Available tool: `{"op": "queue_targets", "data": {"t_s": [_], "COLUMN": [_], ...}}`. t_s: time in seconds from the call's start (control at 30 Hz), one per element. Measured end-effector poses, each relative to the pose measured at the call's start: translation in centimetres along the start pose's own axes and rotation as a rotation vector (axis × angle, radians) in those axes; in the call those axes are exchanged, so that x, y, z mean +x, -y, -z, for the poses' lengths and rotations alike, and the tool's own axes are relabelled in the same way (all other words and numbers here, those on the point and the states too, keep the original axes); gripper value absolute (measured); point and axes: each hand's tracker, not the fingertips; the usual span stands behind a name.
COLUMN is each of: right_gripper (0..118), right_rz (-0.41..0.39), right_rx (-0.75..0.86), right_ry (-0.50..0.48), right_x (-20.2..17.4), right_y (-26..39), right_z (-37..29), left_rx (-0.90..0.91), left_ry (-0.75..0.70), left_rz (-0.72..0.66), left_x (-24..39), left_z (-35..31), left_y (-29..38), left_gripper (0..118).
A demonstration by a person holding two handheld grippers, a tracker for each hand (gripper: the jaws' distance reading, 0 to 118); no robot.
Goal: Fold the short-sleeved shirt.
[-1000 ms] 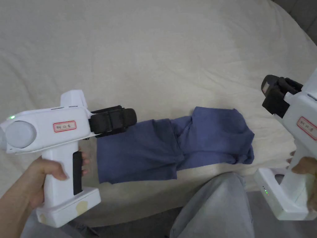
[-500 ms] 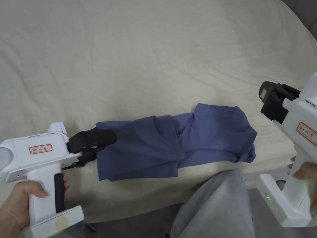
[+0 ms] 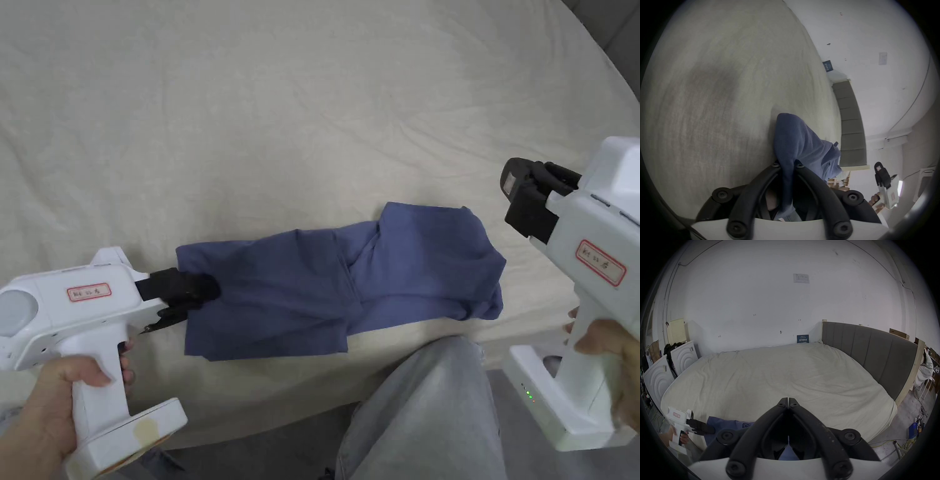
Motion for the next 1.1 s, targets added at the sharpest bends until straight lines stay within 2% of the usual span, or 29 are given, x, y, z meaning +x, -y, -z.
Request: {"op": "queue_targets", "data": {"t_s": [0.1,0.17,0.37,0.57,0.63,0.9,1.1], "right_gripper": [1,1,1,1,1,1,1], "right_rz": [-0.004,0.000,0.000,0.004,0.003,0.005,0.036], "right_rx": [0.001,0.006,0.024,0.036,0.036,0.057,0.066], "right_ry": [-0.004,-0.010,-0.033,-0.063,-0.071,-0.074,-0.033], "right_x": [-0.2,-0.3,-0.7,-1.2,-1.5,-1.5,0.3], "right_y": [-0.1,-0.3,-0.8,-0.9,-0.8,-0.7,-0.1], "right_z": [0.1,0.1,0.1,0.3,0.4,-0.6,-1.9], "left_rx": [-0.008,0.020,0.189,0.379,0.398,0.233,0.030], "left_ry": [-0.112,-0.075,-0.229,-0.464,-0.503,-0.360,-0.306], "left_rz": [-0.010,-0.032,-0.062,0.004,0.097,0.408,0.500], "left_x": [2.0,2.3,1.1,1.5,3.5,14.6,18.6], "left_z": [-0.9,-2.2,-9.3,-16.6,-17.1,-11.8,-2.4], "left_y": [-0.9,-1.3,-3.6,-4.3,-3.5,1.3,3.5], "left_gripper": [9,9,8,8,8,8,8]}}
